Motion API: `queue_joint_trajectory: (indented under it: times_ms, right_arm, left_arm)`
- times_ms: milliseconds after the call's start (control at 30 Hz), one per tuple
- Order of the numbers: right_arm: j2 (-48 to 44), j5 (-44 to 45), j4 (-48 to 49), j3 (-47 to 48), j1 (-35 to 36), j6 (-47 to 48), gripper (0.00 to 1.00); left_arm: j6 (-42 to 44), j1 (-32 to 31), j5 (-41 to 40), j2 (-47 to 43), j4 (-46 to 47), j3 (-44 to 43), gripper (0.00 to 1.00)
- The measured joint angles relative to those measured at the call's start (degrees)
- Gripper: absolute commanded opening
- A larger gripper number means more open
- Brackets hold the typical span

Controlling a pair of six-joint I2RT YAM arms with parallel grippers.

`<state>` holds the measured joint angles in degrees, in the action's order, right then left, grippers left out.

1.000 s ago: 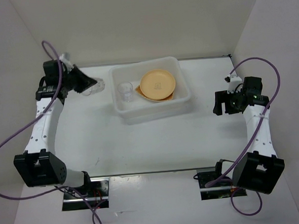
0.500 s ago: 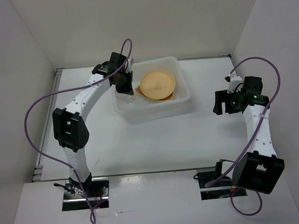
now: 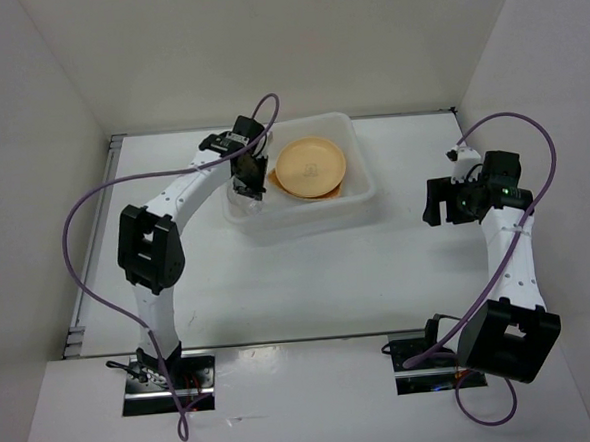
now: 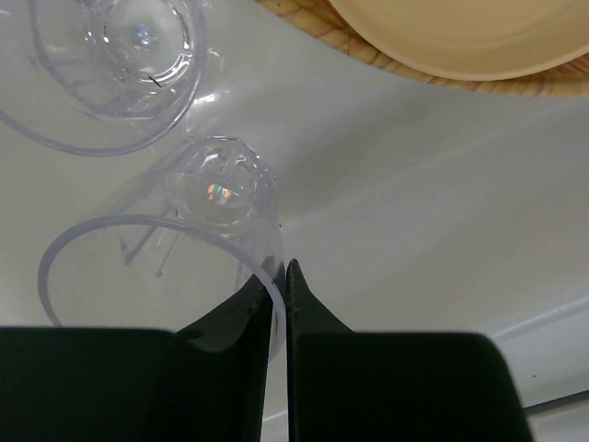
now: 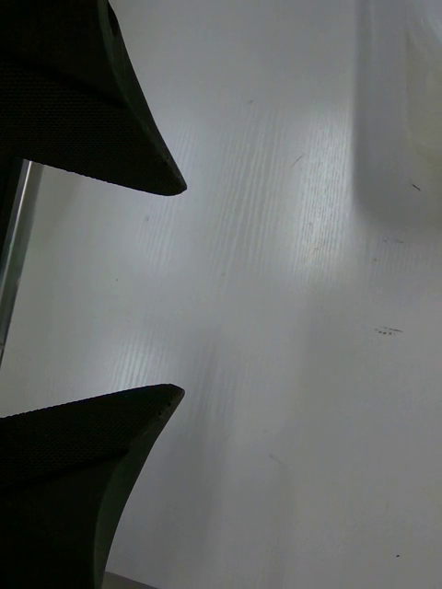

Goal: Place the mixed dishes into the plastic bin

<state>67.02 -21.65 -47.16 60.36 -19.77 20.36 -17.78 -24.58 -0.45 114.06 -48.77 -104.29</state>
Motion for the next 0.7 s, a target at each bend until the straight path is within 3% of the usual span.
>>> queue_joint_trajectory:
  times_ms: [67, 300, 500, 600, 700]
  right_arm:
    - [0.0, 0.0, 0.0, 0.0, -0.1, 0.0, 0.88]
    - [0.0, 0.0, 0.0, 0.0, -0.4, 0.0, 0.88]
    - [0.0, 0.0, 0.0, 0.0, -0.7, 0.0, 0.88]
    - [0.0, -0.2, 0.0, 0.0, -0.7, 0.0, 0.91]
    - [0.0, -0.2, 0.0, 0.0, -0.7, 0.1, 0.95]
  left_arm:
    - [0.1, -0.3, -0.4, 1.3, -0.1, -0.1, 0.17]
    - [1.0, -0.4, -3.0, 3.2, -0.9, -1.1, 0.51]
    - [1.0, -0.3, -7.7, 3.2, -2.0, -3.3, 0.66]
    - [0.0, -0.2, -12.5, 2.0, -3.7, -4.7, 0.92]
    - [-1.9, 0.0, -16.6, -4.4, -2.8, -4.1, 1.00]
